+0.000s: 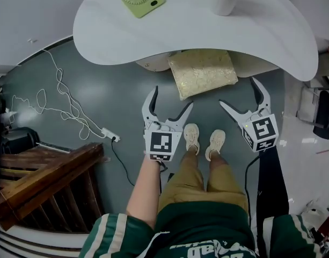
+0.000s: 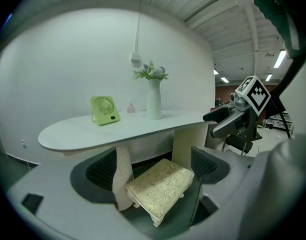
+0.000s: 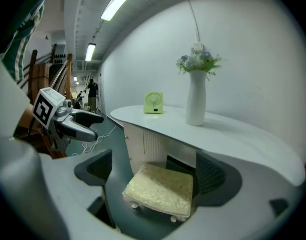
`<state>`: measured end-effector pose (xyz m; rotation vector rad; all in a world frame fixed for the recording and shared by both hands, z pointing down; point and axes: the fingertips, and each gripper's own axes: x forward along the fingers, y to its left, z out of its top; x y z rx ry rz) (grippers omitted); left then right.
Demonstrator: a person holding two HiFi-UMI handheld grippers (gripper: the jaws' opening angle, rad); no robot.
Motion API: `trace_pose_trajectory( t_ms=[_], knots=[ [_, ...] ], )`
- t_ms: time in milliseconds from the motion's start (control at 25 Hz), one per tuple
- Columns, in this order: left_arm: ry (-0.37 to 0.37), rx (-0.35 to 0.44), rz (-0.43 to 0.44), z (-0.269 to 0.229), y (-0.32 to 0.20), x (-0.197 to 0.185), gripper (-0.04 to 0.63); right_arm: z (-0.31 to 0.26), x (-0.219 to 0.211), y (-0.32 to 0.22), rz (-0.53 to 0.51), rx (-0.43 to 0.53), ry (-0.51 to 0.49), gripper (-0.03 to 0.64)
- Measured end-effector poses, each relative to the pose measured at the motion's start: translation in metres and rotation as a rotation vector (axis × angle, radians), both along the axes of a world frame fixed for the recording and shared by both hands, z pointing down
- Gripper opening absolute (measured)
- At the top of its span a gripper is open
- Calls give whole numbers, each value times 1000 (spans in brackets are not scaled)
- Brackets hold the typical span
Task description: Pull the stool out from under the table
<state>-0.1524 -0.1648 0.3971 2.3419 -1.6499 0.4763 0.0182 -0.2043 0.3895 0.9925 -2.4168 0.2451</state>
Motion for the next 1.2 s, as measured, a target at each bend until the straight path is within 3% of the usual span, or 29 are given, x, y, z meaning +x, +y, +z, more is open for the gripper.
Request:
trace_pose_trajectory(
  t_ms=[120, 520, 720, 1000, 1200],
  knots=[
    [11, -27, 22, 25, 3, 6, 474, 23, 8, 4, 14, -22, 22, 537],
    [39, -99, -35, 101, -1, 20, 474, 92, 40, 3, -2, -73, 34, 537],
    [5, -112, -9, 137, -7, 45, 474, 130, 65, -11, 6, -73, 34, 537],
    [-80, -182, -33, 197, -13, 63, 474, 200, 85, -28, -58, -129, 30, 537],
    [-84, -234, -54, 240, -10, 78, 474, 247, 102, -43, -94, -147, 60, 537]
  ],
)
